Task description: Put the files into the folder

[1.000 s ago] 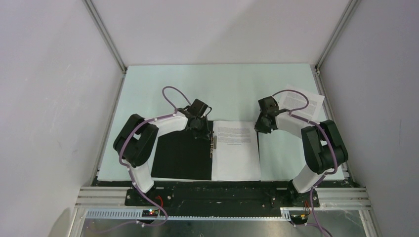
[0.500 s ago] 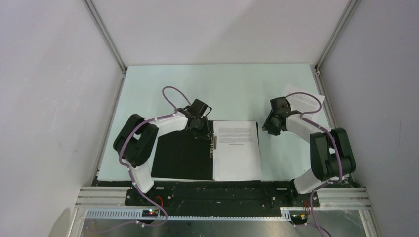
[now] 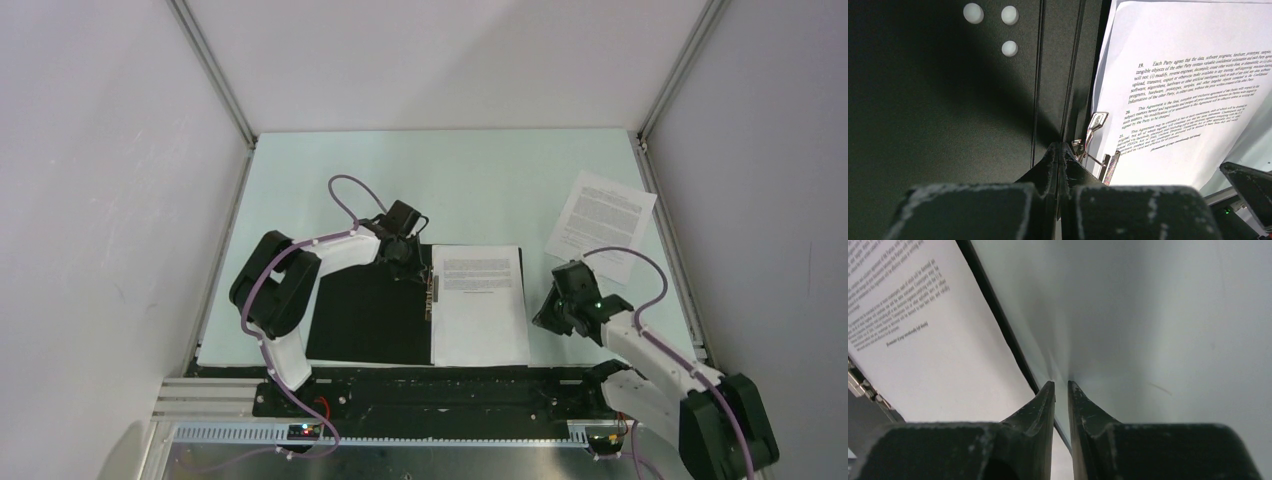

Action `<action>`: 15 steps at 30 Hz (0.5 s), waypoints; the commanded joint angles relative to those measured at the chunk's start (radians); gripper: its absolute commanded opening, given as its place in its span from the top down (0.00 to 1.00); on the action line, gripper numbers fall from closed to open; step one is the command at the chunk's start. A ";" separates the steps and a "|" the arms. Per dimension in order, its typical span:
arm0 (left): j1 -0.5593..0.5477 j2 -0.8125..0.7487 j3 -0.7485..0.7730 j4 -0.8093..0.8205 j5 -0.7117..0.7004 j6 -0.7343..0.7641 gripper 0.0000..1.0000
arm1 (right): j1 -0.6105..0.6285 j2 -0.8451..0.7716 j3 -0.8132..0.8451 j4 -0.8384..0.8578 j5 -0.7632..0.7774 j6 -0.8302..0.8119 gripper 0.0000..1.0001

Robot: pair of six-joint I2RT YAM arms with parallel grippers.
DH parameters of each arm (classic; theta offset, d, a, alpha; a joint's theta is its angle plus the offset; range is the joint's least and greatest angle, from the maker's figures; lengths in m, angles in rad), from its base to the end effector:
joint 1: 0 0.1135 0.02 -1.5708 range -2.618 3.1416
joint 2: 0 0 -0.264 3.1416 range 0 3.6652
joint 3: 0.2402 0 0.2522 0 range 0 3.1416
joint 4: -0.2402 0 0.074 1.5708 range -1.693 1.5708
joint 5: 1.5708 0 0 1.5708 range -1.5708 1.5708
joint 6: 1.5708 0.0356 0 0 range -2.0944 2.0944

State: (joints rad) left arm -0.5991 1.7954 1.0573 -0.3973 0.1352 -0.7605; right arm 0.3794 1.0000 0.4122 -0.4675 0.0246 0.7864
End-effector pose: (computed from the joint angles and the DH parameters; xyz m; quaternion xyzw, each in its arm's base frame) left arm 0.2834 -0.1993 0.1513 -0.0640 0.9722 -0.1868 0.1261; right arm 0.1568 0.0616 0.1544 0.1985 0.9463 0.1304 0.2193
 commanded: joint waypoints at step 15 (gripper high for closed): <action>0.003 0.018 -0.019 0.014 -0.040 0.001 1.00 | 0.250 -0.076 -0.126 -0.019 0.061 0.265 0.82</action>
State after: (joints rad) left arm -0.5961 1.7954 1.0569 -0.3862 0.1261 -0.7601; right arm 0.6182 0.9104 0.3290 -0.4255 0.0467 1.0241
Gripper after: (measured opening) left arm 0.003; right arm 0.185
